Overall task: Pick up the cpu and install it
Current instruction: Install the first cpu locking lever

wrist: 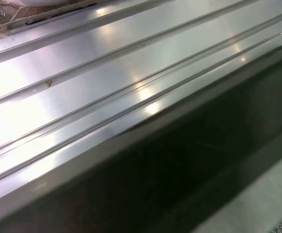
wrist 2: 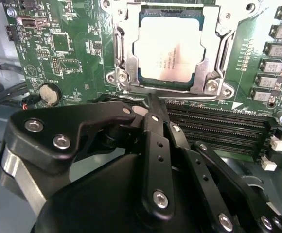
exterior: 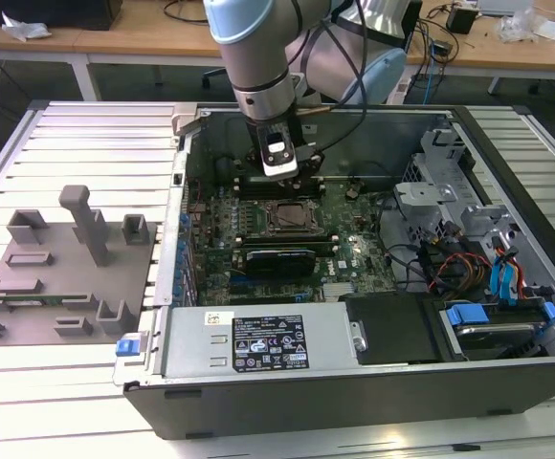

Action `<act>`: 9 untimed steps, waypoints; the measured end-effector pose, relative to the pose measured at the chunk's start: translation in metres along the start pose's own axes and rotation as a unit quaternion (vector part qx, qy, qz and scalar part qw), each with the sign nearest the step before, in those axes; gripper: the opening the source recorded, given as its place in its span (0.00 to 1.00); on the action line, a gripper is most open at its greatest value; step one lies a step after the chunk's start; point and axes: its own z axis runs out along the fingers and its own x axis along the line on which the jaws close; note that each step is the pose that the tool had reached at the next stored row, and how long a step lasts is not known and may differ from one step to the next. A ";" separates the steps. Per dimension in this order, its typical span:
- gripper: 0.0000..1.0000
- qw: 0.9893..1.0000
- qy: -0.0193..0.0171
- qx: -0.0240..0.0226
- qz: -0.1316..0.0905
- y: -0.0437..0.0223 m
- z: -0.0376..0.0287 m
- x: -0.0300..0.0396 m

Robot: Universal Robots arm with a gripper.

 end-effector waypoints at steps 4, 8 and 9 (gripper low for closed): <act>0.11 1.000 -0.003 -0.001 0.000 -0.0013 0.0030 0.0003; 0.11 1.000 -0.006 -0.003 0.000 -0.0018 0.0047 0.0005; 0.11 1.000 -0.005 -0.003 0.000 -0.0021 0.0050 0.0004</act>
